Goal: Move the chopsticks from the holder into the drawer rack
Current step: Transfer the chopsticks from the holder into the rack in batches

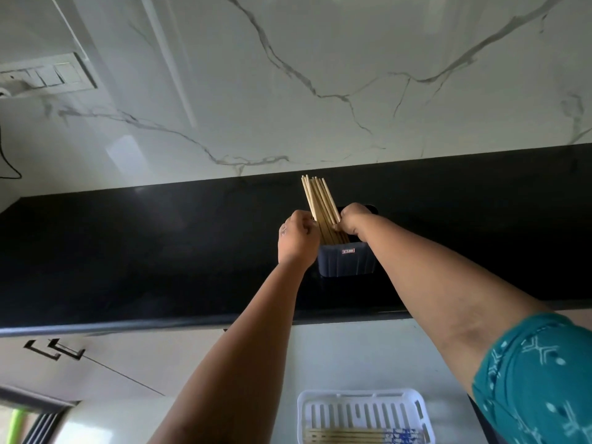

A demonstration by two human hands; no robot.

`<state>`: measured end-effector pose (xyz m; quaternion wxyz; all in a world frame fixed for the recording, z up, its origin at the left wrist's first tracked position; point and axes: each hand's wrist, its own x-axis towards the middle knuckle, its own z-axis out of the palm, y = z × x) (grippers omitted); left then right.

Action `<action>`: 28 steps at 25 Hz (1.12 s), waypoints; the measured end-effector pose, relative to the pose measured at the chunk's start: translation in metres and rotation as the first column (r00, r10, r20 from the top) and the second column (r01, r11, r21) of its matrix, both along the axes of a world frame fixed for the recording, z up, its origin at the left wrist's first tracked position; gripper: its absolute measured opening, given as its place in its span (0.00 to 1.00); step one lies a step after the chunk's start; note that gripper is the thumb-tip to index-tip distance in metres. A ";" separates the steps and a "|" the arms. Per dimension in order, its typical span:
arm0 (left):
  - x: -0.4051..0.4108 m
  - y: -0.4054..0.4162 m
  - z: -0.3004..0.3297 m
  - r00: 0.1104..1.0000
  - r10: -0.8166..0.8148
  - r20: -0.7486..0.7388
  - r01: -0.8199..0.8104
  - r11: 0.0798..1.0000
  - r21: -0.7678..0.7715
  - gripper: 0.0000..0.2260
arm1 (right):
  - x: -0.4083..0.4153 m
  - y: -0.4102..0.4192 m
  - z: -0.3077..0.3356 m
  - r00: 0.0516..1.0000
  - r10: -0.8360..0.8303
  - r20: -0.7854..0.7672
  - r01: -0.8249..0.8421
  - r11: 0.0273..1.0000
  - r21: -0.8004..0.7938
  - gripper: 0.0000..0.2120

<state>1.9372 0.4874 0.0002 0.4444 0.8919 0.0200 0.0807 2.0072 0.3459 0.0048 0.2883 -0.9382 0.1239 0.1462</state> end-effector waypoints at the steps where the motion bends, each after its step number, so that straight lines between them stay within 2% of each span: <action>1: -0.001 0.000 -0.001 1.000 -0.004 -0.001 0.004 1.000 -0.005 0.12 | -0.001 0.001 0.000 1.000 0.019 0.012 -0.019 1.000 -0.019 0.15; 4: -0.002 0.002 -0.001 1.000 -0.003 -0.003 0.003 0.999 -0.032 0.13 | -0.003 0.001 0.000 0.997 0.053 0.050 -0.052 0.998 -0.028 0.14; 8: -0.007 0.004 -0.001 1.000 0.010 0.002 -0.010 1.000 -0.030 0.13 | -0.008 0.001 0.001 0.990 0.104 0.094 -0.093 0.990 -0.107 0.19; 15: -0.012 0.005 -0.004 1.000 0.017 0.017 -0.017 1.000 -0.024 0.14 | -0.010 0.001 0.001 0.986 0.099 0.133 -0.074 0.980 -0.185 0.21; 21: -0.016 0.005 0.003 0.999 0.044 0.024 -0.042 0.995 -0.091 0.22 | -0.012 -0.002 0.005 0.978 0.128 0.167 -0.092 0.974 -0.207 0.20; 23: -0.020 0.006 0.008 0.999 0.039 0.029 -0.036 0.995 -0.090 0.21 | -0.016 -0.005 0.010 0.965 0.087 0.247 -0.059 0.991 -0.117 0.16; 25: -0.025 0.002 0.019 0.999 0.034 0.034 -0.030 0.992 -0.125 0.20 | -0.026 -0.006 0.027 0.919 0.023 0.395 -0.029 1.000 0.009 0.11; 28: -0.041 -0.013 0.047 0.998 0.055 0.034 -0.041 0.949 -0.313 0.16 | -0.057 -0.005 0.067 0.752 -0.012 0.659 -0.059 0.995 0.085 0.07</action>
